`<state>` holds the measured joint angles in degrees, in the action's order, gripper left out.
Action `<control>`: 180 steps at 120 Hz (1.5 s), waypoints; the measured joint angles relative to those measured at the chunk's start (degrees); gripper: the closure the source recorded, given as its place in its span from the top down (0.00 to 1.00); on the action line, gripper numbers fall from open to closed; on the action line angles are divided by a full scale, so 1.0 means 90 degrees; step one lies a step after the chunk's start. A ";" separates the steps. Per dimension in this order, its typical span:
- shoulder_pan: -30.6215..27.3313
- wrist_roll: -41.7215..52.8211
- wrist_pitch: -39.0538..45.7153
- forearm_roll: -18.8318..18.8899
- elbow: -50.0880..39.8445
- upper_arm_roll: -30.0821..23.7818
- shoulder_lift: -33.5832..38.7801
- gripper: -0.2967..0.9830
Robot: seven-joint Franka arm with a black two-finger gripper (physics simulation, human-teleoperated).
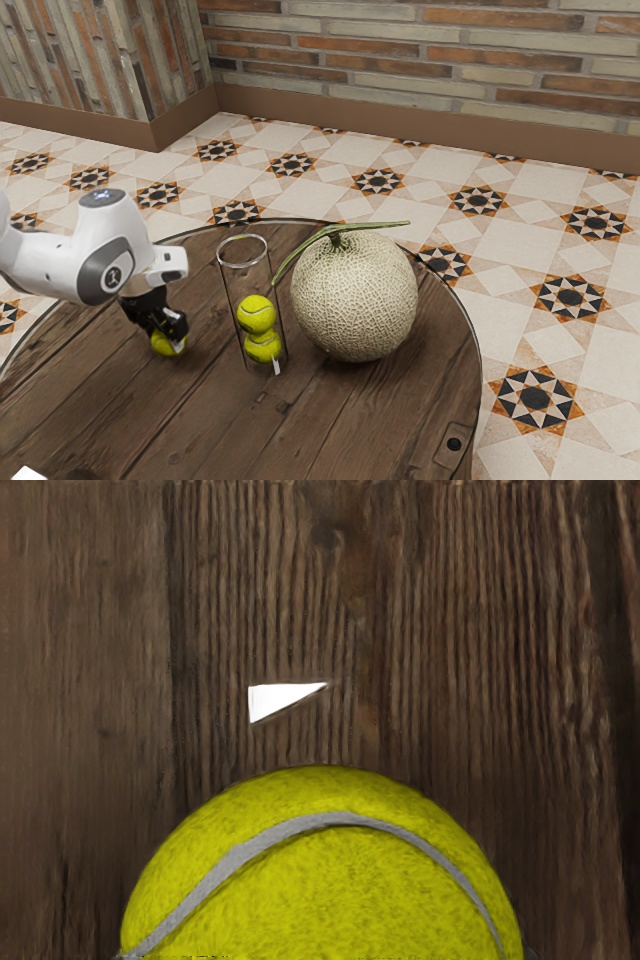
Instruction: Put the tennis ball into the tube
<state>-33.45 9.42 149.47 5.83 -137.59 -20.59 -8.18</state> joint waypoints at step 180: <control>0.1675 -0.0406 -0.4947 -0.0453 0.4232 -0.0149 0.1155 0.74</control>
<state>-18.38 5.77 104.95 1.76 -99.50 -21.93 2.22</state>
